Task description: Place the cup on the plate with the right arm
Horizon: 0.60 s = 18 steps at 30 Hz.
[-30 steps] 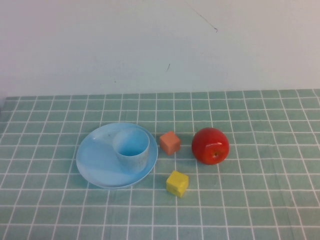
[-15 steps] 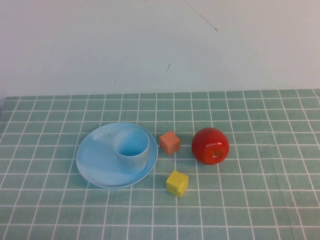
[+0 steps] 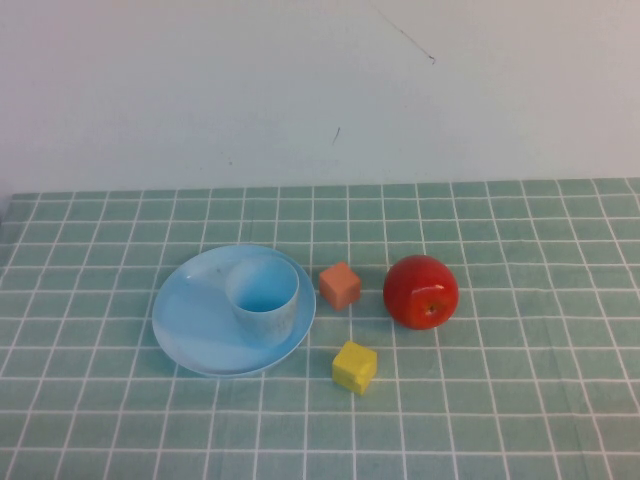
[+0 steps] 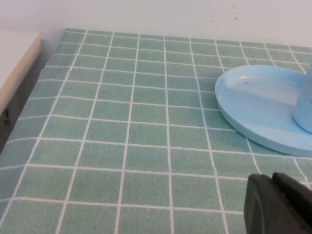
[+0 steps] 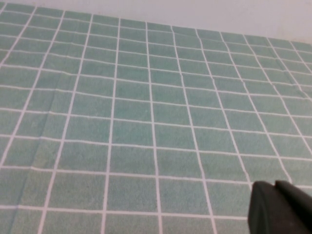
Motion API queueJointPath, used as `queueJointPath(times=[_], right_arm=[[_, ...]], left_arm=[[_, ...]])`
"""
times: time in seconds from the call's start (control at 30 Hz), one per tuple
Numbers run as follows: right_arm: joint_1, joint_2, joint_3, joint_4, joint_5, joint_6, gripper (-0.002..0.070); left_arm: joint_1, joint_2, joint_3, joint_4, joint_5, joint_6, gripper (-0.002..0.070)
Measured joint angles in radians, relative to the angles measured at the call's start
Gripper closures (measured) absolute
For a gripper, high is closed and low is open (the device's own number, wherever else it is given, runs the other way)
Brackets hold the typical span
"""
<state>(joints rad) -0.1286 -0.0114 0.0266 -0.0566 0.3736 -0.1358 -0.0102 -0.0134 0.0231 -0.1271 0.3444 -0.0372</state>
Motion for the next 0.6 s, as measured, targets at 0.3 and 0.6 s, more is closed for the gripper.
queueJointPath(times=[0.3,0.6], right_arm=[[0.000,0.000,0.000,0.002,0.000,0.000,0.0678],[0.000,0.000,0.000,0.002,0.000,-0.008,0.0678]], left_arm=[[0.000,0.000,0.000,0.000,0.000,0.000,0.0678],[0.000,0.000,0.000,0.000,0.000,0.000,0.0678]])
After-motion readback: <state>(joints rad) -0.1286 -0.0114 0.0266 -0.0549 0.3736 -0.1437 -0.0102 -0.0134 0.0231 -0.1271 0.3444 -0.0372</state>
